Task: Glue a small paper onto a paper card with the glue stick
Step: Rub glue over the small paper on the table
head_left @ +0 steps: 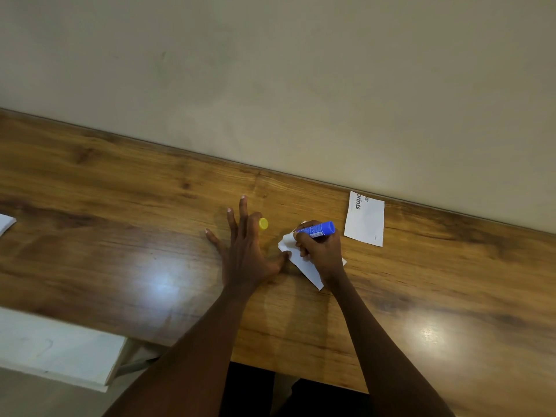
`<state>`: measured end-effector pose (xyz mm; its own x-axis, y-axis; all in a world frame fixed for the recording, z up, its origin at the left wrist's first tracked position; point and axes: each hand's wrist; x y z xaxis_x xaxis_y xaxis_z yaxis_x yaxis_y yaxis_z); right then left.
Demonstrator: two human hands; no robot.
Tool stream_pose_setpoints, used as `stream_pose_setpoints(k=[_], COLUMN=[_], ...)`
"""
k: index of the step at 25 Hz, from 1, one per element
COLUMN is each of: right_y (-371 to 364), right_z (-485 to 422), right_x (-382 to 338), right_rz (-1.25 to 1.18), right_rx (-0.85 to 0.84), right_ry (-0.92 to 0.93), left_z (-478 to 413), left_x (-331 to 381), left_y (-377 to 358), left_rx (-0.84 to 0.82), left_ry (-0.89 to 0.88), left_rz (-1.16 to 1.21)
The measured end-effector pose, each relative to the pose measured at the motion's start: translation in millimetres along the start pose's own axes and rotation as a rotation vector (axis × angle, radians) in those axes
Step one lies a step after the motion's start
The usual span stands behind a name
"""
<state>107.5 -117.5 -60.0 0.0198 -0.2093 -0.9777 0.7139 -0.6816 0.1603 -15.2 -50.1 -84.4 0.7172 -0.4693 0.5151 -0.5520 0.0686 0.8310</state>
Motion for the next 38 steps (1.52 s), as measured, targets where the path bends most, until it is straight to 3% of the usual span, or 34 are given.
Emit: stream_pose_setpoints(k=[17,38], right_y=[-3.8,8.3], right_z=[-1.3,-14.1], right_x=[2.9,-4.1], right_rz=[0.149,0.202], right_rx=[-0.019,0.254], right_ry=[0.104,0.021], left_z=[-0.7,0.1], left_x=[2.4,5.5], left_y=[3.3,5.5], left_rx=[-0.024,-0.003], left_ry=[0.012,0.021], left_rz=[0.027,0.039])
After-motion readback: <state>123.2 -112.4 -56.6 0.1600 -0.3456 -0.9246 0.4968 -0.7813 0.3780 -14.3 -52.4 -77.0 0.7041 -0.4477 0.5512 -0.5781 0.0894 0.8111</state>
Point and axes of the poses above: each hand's wrist, its own z-axis away from the middle knuckle, its own y-axis out of the back of the hand, x = y × z, and after that the axes turned 7 degrees about x, right-handed
